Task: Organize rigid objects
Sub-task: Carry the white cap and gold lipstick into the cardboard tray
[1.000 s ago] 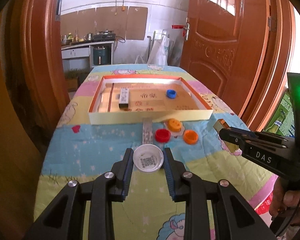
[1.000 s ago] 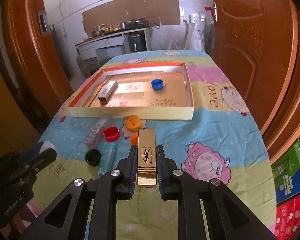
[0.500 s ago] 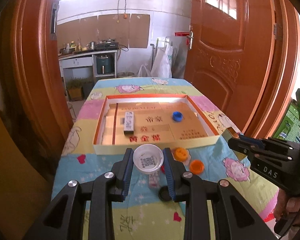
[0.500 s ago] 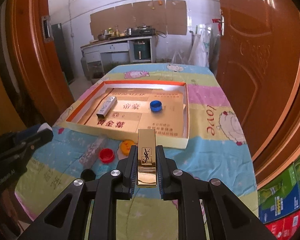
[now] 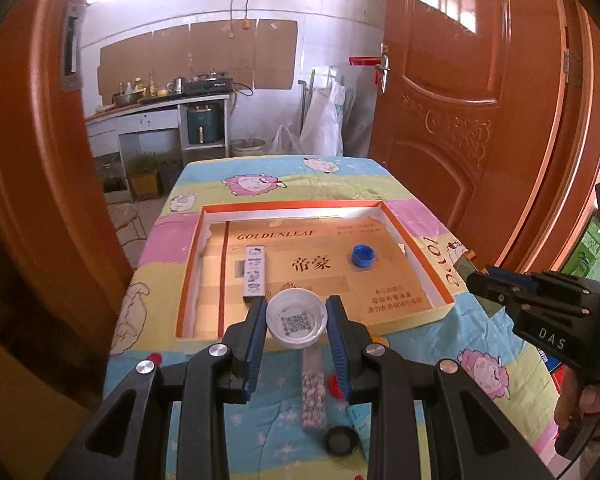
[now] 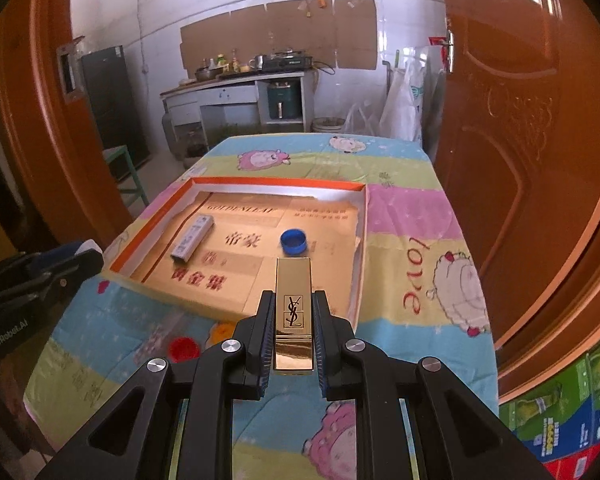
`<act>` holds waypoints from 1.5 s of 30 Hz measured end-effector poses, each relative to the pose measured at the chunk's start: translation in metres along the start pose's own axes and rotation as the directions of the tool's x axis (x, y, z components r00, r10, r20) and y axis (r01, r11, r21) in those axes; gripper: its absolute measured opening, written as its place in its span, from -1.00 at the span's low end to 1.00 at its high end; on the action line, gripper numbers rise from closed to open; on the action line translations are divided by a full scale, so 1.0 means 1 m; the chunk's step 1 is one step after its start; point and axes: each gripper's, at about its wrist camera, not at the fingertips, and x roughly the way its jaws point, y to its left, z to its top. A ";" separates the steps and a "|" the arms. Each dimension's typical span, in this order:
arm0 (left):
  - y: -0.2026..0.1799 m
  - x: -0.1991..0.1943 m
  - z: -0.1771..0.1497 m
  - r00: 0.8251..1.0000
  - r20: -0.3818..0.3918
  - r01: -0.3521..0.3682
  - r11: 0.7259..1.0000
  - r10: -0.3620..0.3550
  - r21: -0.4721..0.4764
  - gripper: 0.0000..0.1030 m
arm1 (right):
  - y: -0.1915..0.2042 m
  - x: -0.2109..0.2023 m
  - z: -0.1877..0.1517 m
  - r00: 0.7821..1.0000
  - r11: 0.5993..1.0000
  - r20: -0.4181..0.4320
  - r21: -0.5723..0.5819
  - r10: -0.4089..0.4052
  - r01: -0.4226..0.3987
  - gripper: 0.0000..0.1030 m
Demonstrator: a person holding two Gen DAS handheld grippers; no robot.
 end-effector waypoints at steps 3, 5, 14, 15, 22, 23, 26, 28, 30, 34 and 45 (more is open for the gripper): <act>-0.002 0.013 0.010 1.000 -0.010 0.010 1.000 -0.010 0.004 -0.41 | -0.006 0.007 0.008 1.000 1.000 -0.005 0.004 0.003 -0.003 -0.65; -0.004 0.019 0.014 1.000 -0.013 0.009 1.000 -0.009 0.010 -0.41 | -0.009 0.012 0.013 1.000 1.000 -0.008 0.003 0.003 -0.003 -0.65; -0.010 0.045 0.047 1.000 -0.022 0.017 0.999 -0.016 0.029 -0.41 | -0.019 0.037 0.039 0.999 0.999 -0.028 -0.035 0.030 -0.031 -0.65; -0.011 0.049 0.051 1.000 -0.025 0.018 0.999 -0.017 0.035 -0.41 | -0.020 0.042 0.044 0.999 0.998 -0.033 -0.045 0.034 -0.036 -0.65; -0.010 0.086 0.085 0.997 -0.069 0.029 0.999 -0.026 0.043 -0.41 | -0.035 0.083 0.078 0.996 0.997 -0.070 -0.051 0.059 -0.063 -0.65; -0.010 0.092 0.089 0.997 -0.078 0.031 0.999 -0.027 0.042 -0.41 | -0.038 0.090 0.082 0.995 0.996 -0.079 -0.048 0.065 -0.069 -0.65; -0.006 0.112 0.097 0.992 -0.120 0.046 0.999 -0.043 0.024 -0.41 | -0.043 0.112 0.093 0.991 0.995 -0.106 -0.045 0.086 -0.091 -0.65; -0.004 0.128 0.101 0.987 -0.154 0.041 0.999 -0.039 0.011 -0.41 | -0.045 0.128 0.099 0.987 0.994 -0.131 -0.042 0.094 -0.101 -0.65; -0.003 0.143 0.103 0.984 -0.176 0.039 0.999 -0.039 -0.003 -0.41 | -0.046 0.142 0.103 0.984 0.994 -0.149 -0.037 0.100 -0.106 -0.65; -0.001 0.165 0.105 0.977 -0.208 0.039 0.999 -0.041 -0.013 -0.41 | -0.048 0.163 0.108 0.980 0.994 -0.172 -0.032 0.097 -0.104 -0.65; 0.009 0.204 0.096 0.964 -0.264 0.023 0.999 -0.034 -0.044 -0.41 | -0.046 0.199 0.105 0.969 0.993 -0.222 -0.028 0.105 -0.114 -0.65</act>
